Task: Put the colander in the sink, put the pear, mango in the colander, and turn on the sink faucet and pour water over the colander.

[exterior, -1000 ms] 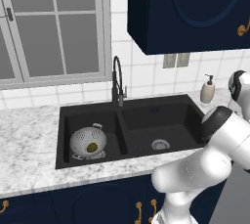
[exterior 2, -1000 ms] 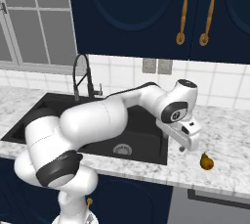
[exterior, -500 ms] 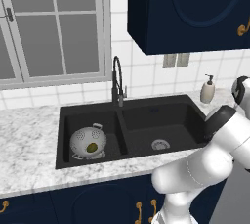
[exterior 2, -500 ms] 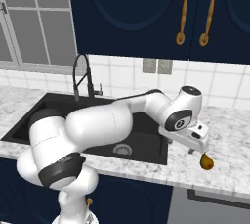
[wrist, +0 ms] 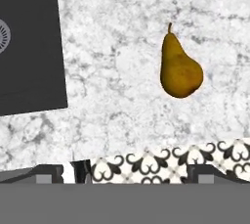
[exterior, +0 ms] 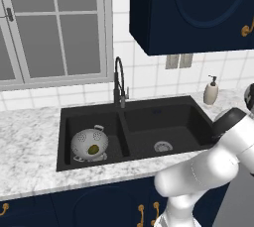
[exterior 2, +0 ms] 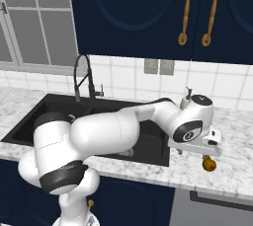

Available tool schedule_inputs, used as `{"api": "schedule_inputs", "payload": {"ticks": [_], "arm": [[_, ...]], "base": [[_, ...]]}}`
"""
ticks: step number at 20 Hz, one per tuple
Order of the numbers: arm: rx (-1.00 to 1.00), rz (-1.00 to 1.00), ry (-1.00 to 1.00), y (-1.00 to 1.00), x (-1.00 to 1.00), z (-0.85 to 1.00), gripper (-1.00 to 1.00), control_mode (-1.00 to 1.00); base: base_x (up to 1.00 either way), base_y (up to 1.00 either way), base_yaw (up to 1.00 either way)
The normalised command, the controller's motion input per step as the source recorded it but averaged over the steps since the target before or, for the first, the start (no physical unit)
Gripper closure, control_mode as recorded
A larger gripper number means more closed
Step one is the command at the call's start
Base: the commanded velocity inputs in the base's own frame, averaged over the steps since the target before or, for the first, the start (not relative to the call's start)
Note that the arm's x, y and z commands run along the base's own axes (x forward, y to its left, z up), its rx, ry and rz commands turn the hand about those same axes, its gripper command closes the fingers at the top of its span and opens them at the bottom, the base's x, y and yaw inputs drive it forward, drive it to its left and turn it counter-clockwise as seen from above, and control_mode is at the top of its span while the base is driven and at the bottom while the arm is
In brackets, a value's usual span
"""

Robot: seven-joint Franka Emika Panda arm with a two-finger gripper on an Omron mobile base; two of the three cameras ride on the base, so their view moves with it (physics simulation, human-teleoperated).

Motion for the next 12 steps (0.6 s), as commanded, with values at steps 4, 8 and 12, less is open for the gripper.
{"api": "schedule_inputs", "payload": {"ticks": [4,8,12], "arm": [[0.02,0.14,0.0,-0.24,-0.08,-0.01,-1.0,-1.0],[0.0,0.11,0.0,-0.22,0.0,-0.08,-1.0,-1.0],[0.0,0.12,0.0,-0.28,0.0,-0.22,-1.0,-1.0]], "base": [[0.0,0.0,0.0],[0.0,0.0,0.0],[0.0,0.0,0.0]]}}
